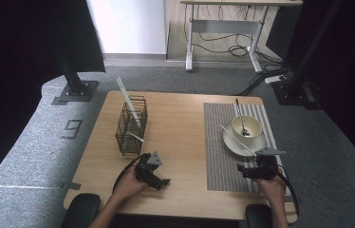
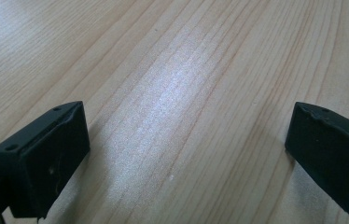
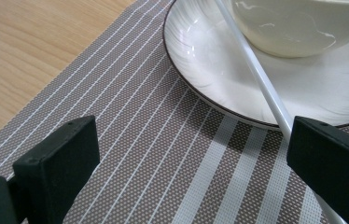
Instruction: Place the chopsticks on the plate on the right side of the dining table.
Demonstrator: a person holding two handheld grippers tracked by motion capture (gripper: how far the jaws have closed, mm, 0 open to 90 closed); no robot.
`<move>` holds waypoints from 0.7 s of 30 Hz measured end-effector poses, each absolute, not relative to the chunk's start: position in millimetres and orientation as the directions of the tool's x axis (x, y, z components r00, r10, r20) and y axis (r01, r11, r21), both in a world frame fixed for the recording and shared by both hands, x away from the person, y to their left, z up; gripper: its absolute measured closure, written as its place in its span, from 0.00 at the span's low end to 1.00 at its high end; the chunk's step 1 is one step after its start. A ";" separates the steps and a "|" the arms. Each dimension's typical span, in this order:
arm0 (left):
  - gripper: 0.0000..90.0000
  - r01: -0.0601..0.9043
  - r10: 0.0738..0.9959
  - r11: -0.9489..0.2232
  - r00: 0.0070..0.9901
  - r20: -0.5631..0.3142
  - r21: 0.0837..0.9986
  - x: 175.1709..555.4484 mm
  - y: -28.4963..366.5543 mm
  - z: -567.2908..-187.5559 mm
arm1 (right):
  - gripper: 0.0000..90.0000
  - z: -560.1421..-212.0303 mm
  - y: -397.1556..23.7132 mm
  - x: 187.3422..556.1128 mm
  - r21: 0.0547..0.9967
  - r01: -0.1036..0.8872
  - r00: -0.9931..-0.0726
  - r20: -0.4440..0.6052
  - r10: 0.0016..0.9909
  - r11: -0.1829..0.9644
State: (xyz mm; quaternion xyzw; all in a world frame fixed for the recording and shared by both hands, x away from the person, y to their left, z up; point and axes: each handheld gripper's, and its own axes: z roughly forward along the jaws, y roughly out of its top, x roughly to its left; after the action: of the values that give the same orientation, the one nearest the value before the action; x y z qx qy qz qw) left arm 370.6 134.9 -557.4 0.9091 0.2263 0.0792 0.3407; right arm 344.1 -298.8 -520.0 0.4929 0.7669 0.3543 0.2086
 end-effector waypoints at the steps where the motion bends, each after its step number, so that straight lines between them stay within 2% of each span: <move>1: 0.00 0.358 0.465 -0.665 0.885 -0.010 0.655 370.5 134.9 -557.4 | 0.02 -521.6 -299.5 345.4 0.746 0.613 -0.421 0.033 0.906 0.258; 9: 0.00 0.357 0.465 -0.666 0.885 -0.010 0.654 370.7 134.9 -557.3 | 0.01 -529.5 -300.5 355.2 0.714 0.648 -0.390 0.011 0.921 0.266; 21: 0.00 0.354 0.460 -0.667 0.888 -0.010 0.655 371.2 134.5 -557.5 | 0.00 -537.0 -320.6 366.5 0.727 0.654 -0.342 0.038 0.939 0.209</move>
State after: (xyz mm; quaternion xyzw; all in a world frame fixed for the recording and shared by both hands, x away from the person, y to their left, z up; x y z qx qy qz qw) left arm 371.2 134.5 -557.5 0.9097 0.2237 0.0782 0.3410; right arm 366.5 -320.6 -537.0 0.5324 0.7478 0.3348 0.2128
